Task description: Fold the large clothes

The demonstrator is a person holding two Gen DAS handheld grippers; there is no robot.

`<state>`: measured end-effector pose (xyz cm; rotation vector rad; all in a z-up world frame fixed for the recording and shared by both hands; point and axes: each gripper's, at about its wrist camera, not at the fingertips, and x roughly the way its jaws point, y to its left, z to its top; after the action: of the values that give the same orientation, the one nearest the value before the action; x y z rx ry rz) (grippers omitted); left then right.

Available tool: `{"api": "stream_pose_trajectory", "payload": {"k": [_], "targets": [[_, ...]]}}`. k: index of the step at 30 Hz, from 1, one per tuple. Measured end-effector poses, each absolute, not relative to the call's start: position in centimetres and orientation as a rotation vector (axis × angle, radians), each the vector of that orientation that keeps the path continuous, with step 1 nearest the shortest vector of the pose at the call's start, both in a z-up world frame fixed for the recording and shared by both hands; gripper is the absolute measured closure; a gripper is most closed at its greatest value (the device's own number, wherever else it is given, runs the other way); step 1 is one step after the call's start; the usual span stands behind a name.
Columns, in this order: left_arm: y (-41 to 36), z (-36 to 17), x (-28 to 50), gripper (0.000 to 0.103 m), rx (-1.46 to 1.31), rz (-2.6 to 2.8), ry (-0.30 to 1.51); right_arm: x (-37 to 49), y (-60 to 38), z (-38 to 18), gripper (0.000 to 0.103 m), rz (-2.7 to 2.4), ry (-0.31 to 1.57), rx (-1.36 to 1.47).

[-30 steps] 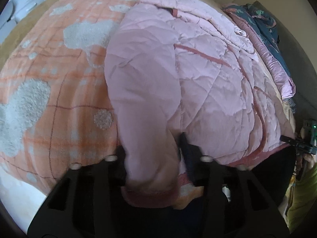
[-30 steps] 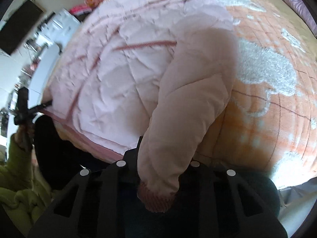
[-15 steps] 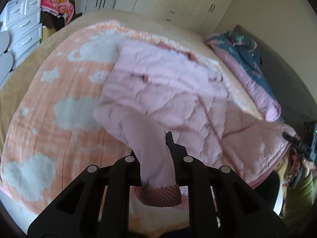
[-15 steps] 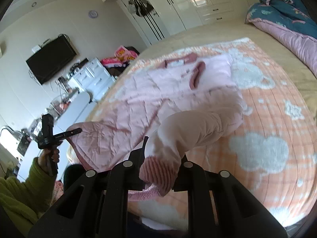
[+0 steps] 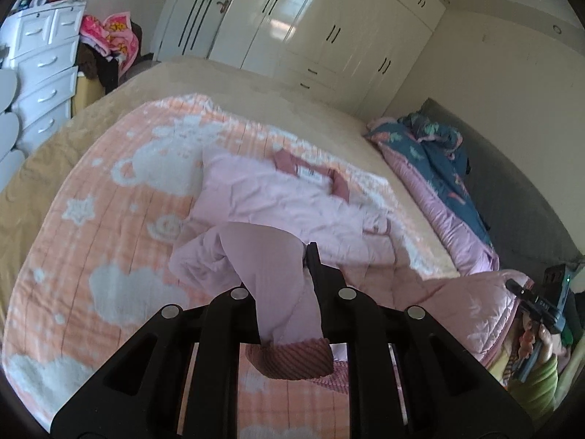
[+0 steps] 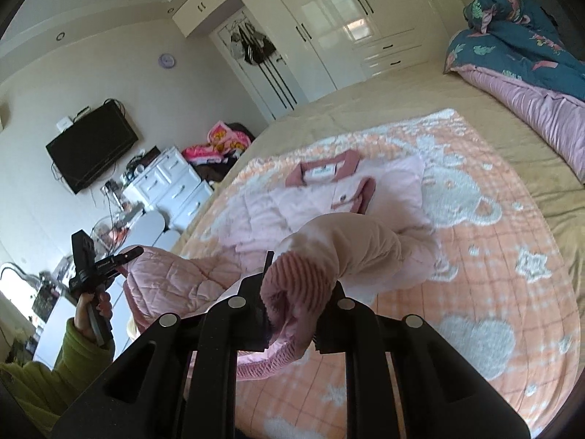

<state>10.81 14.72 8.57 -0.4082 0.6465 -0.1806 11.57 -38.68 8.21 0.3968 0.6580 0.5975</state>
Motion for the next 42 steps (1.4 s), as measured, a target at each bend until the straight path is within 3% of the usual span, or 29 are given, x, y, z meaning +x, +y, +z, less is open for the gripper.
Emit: {"api": "stream_pose_trajectory", "payload": {"k": [24,42], "targets": [[14.6,12.7,18.3,0.095,-0.356,-0.139,0.536,19.8,-39.2,11.4,0.089,0.488,0.580,0.463],[14.8,11.3,24.4,0.095,-0.316,-0.066,0.529,27.4,-39.3,10.1,0.089,0.432,0.623,0.504]]}}
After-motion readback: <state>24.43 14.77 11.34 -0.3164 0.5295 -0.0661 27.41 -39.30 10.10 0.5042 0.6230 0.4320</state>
